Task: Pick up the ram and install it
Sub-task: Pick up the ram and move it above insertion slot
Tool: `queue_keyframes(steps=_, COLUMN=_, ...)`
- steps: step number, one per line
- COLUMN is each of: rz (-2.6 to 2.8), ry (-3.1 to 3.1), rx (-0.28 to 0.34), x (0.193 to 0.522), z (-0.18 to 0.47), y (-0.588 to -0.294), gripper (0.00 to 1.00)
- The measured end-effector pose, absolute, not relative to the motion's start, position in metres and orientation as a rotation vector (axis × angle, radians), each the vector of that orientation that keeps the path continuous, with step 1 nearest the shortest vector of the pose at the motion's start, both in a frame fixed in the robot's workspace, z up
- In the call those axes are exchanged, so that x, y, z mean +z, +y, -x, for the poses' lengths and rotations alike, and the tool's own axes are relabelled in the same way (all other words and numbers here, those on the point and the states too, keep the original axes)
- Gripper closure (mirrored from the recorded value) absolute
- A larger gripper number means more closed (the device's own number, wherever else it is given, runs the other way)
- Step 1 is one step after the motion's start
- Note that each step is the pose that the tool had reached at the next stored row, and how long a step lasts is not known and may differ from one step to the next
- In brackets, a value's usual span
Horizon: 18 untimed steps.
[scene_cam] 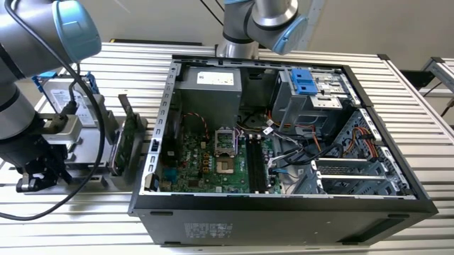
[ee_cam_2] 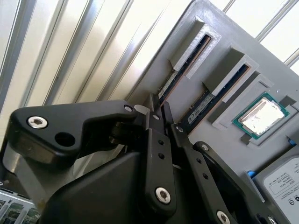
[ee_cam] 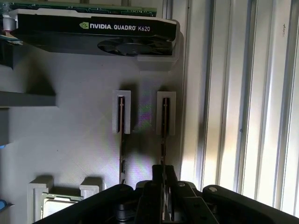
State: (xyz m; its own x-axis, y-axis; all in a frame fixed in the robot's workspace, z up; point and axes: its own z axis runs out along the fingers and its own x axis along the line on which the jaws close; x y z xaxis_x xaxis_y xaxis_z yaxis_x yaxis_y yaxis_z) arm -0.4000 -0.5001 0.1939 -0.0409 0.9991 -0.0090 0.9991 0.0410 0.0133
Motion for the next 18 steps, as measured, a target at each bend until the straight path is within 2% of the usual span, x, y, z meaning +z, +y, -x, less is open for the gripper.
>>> queue_keyframes(steps=18, rz=-2.165, ry=2.255, rx=0.006, x=0.1938, z=0.4000, y=-0.5002, gripper=1.00)
